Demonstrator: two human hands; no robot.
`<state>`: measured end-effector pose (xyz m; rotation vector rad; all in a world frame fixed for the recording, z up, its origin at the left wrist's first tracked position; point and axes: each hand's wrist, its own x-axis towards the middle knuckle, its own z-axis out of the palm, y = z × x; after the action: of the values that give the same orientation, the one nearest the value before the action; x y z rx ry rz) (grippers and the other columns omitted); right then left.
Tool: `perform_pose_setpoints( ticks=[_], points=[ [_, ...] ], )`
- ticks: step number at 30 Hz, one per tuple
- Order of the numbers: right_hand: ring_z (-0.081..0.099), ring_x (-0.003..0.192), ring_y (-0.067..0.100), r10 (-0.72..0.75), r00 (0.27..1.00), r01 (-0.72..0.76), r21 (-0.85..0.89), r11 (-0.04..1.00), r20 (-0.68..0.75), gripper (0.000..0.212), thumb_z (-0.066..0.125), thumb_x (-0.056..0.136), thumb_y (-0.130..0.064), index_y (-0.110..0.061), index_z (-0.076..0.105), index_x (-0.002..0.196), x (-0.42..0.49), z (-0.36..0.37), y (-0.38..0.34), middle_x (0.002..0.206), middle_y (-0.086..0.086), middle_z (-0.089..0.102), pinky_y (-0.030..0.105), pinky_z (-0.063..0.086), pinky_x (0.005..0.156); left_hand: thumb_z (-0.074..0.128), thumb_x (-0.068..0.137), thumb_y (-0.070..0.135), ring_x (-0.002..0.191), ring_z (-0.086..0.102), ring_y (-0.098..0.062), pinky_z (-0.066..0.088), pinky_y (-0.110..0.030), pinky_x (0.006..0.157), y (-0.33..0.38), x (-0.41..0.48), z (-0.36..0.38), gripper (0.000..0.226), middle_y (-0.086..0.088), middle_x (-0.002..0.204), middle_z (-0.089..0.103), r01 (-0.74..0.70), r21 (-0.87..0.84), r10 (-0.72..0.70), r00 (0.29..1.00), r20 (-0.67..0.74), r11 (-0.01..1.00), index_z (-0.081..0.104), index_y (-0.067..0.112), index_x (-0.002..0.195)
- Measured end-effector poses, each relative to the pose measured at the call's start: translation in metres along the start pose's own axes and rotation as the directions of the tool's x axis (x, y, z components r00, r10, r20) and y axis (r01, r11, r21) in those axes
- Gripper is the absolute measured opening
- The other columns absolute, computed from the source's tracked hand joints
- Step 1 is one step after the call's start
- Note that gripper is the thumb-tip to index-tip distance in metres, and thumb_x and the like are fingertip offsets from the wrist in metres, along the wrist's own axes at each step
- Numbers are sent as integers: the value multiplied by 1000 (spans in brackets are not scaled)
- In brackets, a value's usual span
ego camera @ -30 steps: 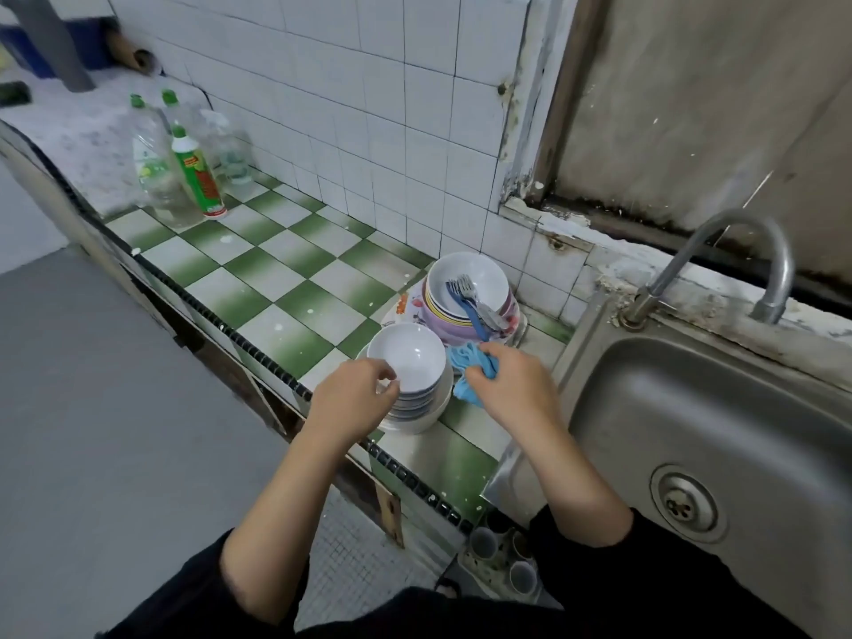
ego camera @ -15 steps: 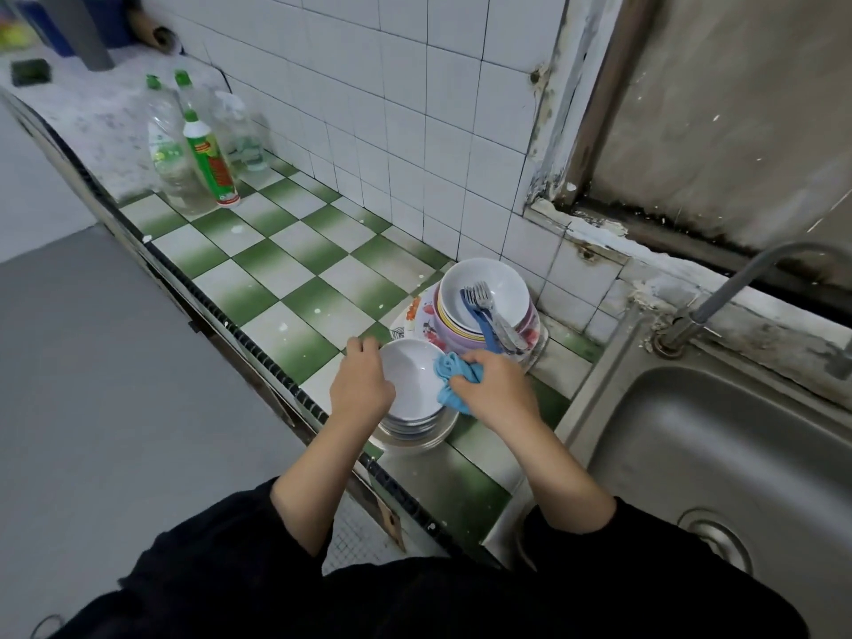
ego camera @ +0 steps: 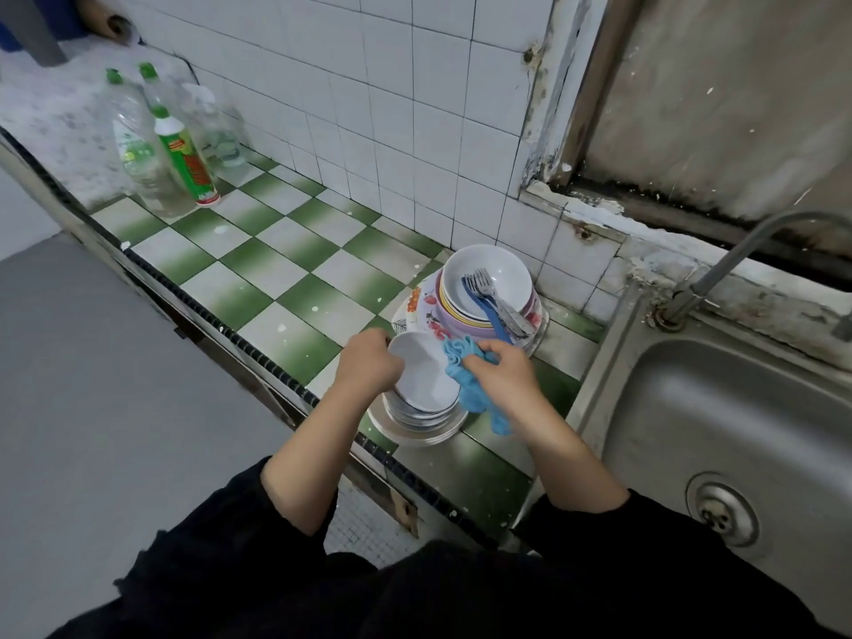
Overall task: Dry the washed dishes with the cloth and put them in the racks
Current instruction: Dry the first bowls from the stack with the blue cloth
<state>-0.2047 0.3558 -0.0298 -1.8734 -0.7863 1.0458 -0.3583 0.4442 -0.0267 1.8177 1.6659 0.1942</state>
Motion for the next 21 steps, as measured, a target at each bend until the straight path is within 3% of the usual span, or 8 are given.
perform_pose_setpoints(
  ticks=[2, 4, 7, 12, 16, 18, 21],
  points=[
    [63, 87, 17, -2, 999, 4, 50, 999, -39, 4, 62, 91, -14, -17, 65, 93, 2, -3, -2, 99, 4, 67, 28, 52, 72, 43, 73, -4, 63, 66, -30, 55, -36, 60, 0, 1, -3, 27, -18, 73, 65, 18, -70, -15, 999, 49, 997, 64, -5, 90],
    [64, 89, 20, -14, 997, 20, 85, 996, -75, 6, 63, 90, -15, -20, 67, 89, 5, -9, -4, 98, 7, 68, 30, 51, 75, 43, 70, -4, 44, 55, -24, 43, -24, 45, 2, 0, -6, 17, -12, 49, 55, 31, -94, -26, 998, 54, 995, 60, -4, 67],
    [62, 80, 16, -31, 993, 45, 120, 992, -116, 11, 62, 91, -16, -21, 65, 82, 6, -17, -7, 89, 5, 67, 25, 46, 67, 47, 69, -2, 41, 31, -19, 22, -20, 41, 7, -2, -9, 22, -6, 45, 35, 9, -93, -6, 999, 31, 996, 38, 8, 52],
    [61, 77, 14, -52, 985, 76, 147, 986, -162, 9, 61, 93, -15, -17, 69, 94, 6, -29, -7, 88, 5, 68, 24, 47, 63, 49, 64, 2, 59, 18, -20, 13, -26, 49, 14, 7, -13, 26, -6, 57, 20, -78, -64, 76, 996, -36, 995, 26, 13, 56],
    [62, 78, 16, -11, 986, 40, 170, 985, -167, 11, 60, 91, -14, -9, 70, 93, 4, -35, 1, 87, 7, 69, 26, 49, 69, 45, 56, 24, 52, 35, -23, 26, -22, 47, 18, 12, -22, 16, -6, 56, 39, -64, -85, 61, 998, -34, 994, 42, 8, 60],
    [65, 81, 18, 11, 986, 19, 177, 984, -169, 10, 61, 91, -14, -12, 70, 92, 4, -36, 6, 91, 8, 71, 28, 51, 73, 40, 52, 31, 63, 51, -26, 38, -24, 52, 20, 13, -26, 30, -5, 64, 53, -62, -102, 60, 998, -25, 993, 53, 11, 71],
    [67, 87, 18, 38, 985, -6, 192, 981, -166, 8, 61, 91, -17, -20, 68, 94, 6, -35, 13, 96, 4, 71, 27, 52, 72, 41, 56, 39, 80, 56, -27, 40, -27, 62, 20, 12, -27, 48, -2, 79, 57, -115, -9, 114, 992, -48, 993, 60, 19, 95]
  ],
)
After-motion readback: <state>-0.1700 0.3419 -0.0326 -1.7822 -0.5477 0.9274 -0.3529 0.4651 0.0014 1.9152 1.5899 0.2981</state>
